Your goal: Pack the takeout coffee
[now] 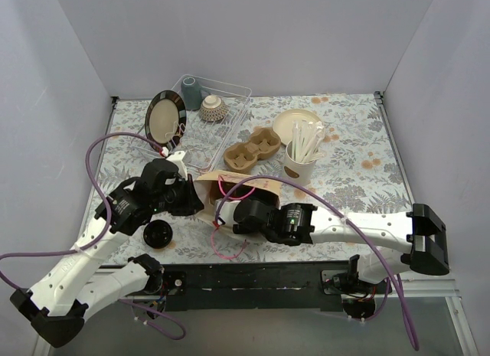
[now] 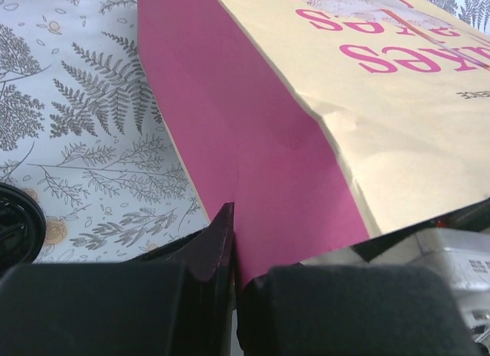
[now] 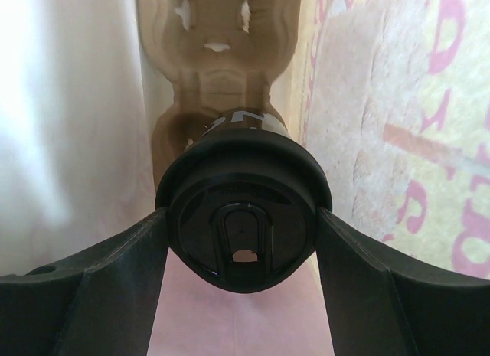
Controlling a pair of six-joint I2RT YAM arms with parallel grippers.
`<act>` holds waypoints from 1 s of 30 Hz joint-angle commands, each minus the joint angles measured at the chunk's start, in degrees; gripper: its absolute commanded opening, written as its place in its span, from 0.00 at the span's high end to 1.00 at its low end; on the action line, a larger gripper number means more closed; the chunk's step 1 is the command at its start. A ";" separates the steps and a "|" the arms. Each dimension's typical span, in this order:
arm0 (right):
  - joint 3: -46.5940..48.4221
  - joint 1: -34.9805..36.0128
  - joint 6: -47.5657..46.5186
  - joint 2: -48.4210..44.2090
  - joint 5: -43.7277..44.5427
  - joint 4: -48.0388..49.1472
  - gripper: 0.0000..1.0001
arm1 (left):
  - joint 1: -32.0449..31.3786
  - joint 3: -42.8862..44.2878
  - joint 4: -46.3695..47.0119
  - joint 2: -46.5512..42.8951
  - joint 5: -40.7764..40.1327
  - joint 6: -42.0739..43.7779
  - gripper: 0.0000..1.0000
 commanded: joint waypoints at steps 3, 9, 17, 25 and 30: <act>-0.22 -0.12 -0.34 -0.23 0.37 0.38 0.52 | 0.16 -1.52 1.51 -2.85 5.05 -2.62 1.00; -1.43 -0.12 1.24 -3.55 -5.95 -0.07 0.53 | 0.16 2.34 -1.13 -0.75 2.87 -2.81 0.42; -7.24 -0.21 1.16 -9.72 -10.01 0.46 0.54 | 0.16 8.24 -2.01 5.59 0.23 2.47 0.40; -7.33 -0.12 5.28 -11.22 -8.87 -0.94 0.55 | 0.16 5.08 -0.07 2.25 8.13 2.21 0.72; -6.55 -0.04 1.87 -10.61 -7.99 -0.85 0.55 | 0.16 3.49 0.63 -0.65 10.51 -0.07 0.99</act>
